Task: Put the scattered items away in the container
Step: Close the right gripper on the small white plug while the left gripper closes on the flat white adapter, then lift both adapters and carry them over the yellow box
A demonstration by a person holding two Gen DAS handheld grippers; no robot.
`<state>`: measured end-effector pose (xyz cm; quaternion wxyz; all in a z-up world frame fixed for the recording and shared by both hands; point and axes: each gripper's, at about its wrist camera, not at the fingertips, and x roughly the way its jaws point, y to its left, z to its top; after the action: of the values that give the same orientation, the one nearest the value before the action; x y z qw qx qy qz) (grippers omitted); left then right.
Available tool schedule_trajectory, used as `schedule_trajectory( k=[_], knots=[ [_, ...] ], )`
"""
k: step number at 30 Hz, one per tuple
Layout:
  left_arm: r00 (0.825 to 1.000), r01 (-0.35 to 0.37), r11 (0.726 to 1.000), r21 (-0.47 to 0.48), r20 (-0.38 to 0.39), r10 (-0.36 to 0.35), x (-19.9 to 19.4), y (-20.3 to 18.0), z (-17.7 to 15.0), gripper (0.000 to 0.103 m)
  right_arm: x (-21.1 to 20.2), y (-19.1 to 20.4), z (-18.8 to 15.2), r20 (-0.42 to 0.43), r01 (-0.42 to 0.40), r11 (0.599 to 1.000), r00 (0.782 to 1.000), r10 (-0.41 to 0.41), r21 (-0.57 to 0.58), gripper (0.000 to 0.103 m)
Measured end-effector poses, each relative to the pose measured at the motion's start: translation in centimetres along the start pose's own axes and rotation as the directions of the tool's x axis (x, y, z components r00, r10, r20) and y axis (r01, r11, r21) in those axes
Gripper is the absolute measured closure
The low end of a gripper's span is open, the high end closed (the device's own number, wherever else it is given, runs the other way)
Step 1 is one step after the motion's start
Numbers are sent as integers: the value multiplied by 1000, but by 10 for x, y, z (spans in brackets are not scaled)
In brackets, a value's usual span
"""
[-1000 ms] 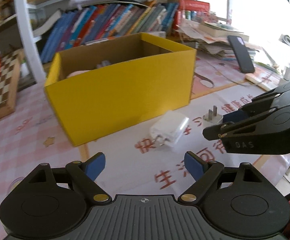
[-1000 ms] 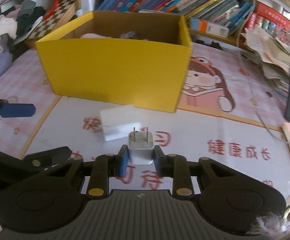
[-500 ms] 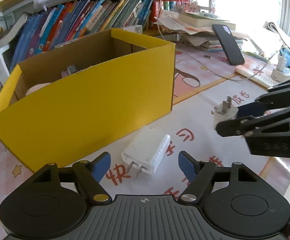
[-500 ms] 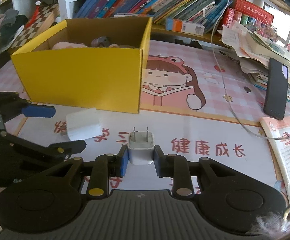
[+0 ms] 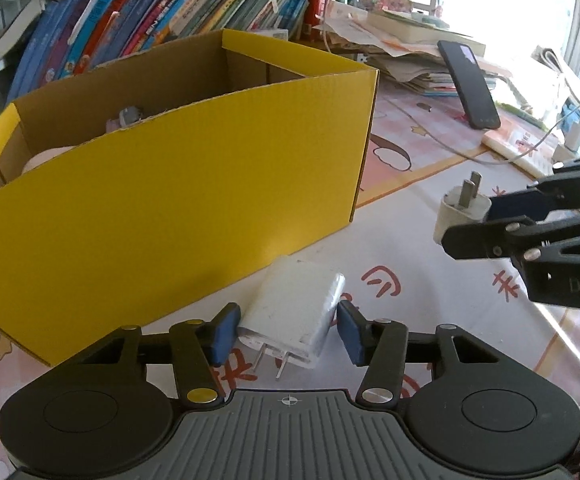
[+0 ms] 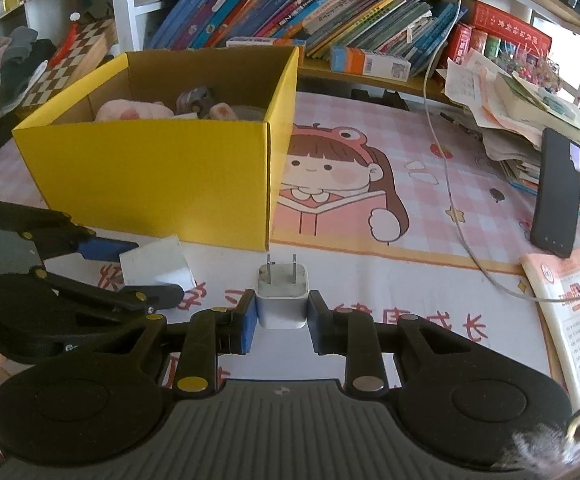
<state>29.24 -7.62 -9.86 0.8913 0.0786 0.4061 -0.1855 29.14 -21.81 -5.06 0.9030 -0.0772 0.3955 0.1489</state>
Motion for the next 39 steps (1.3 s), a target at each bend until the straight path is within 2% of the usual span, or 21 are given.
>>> schedule_trajectory(
  k=[8,14,22,27,31,36,39],
  knots=[
    [1000,17,999,-31,11,-17,-15,5,6,57,-3,-6,8,29,-12,999,1000,11,33,78],
    [993,49,998,-40,107,-44,-52,5,18,57,-13,-12,20,47,-20,997,999,16,69,78],
    [968,104,991,-81,238,-82,-101,13,40,57,-42,-19,55,197,-39,997,980,24,73,78],
    [952,58,993,-106,304,-24,-125,35,62,57,-49,-17,83,260,-76,997,963,67,23,78],
    [944,-31,992,-124,321,69,-128,59,80,57,-42,-13,111,279,-121,992,952,126,-36,78],
    [949,-143,983,-116,264,170,-102,93,106,57,-6,5,147,232,-124,977,959,163,-172,78],
    [958,-182,979,-86,209,197,-80,107,122,57,28,18,170,177,-126,960,969,173,-249,78]
  ],
)
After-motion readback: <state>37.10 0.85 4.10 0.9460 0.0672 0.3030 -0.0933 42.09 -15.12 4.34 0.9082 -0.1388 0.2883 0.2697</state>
